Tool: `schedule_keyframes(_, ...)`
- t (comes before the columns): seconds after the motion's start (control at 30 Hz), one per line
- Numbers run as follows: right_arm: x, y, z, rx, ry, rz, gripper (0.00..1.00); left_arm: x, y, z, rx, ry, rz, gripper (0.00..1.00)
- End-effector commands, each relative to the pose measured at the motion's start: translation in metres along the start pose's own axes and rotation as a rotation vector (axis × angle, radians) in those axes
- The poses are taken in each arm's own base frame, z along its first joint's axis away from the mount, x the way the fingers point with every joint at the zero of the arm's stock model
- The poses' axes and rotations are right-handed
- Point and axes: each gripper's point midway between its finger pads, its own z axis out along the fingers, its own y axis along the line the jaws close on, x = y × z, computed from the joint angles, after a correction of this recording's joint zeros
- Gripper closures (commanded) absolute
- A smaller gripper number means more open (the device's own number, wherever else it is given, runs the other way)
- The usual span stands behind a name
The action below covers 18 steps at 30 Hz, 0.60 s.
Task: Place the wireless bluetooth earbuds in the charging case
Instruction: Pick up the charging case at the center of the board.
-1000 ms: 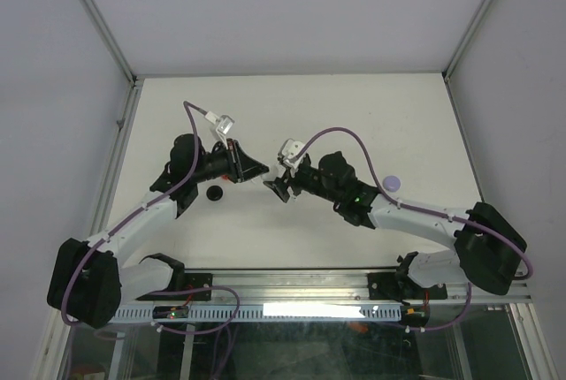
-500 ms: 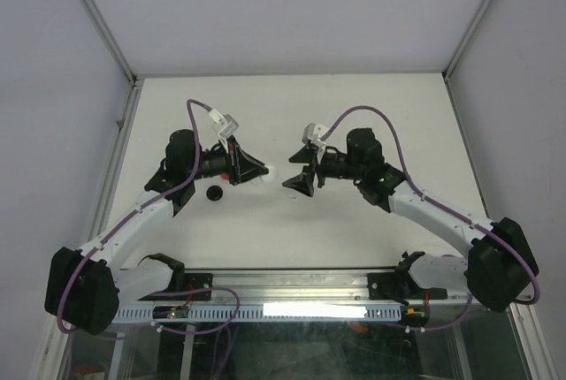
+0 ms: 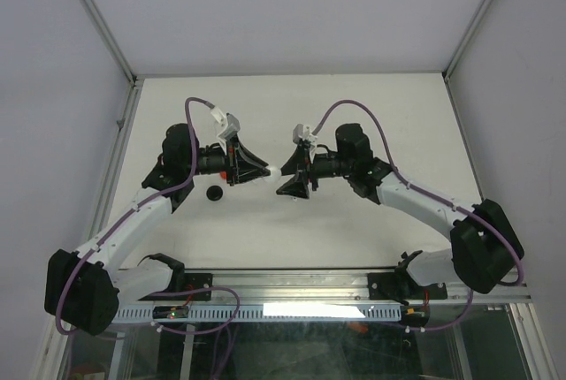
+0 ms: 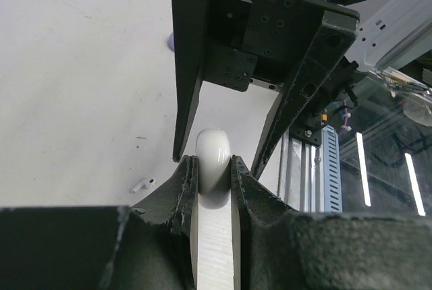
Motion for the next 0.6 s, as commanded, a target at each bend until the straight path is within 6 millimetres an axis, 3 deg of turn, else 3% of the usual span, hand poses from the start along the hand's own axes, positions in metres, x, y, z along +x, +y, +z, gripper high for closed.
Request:
schedule_keyframes(0.0,-0.039,0.012,0.004,-0.088,-0.082,-0.04,0.4,-0.019,-0.016,0.002,0.083,-0.018,0.132,1.0)
schedule_keyframes(0.57,-0.038,0.019,0.005,-0.152,-0.074,-0.031,0.5,-0.009,-0.015,0.005,0.102,0.113,0.16,1.0)
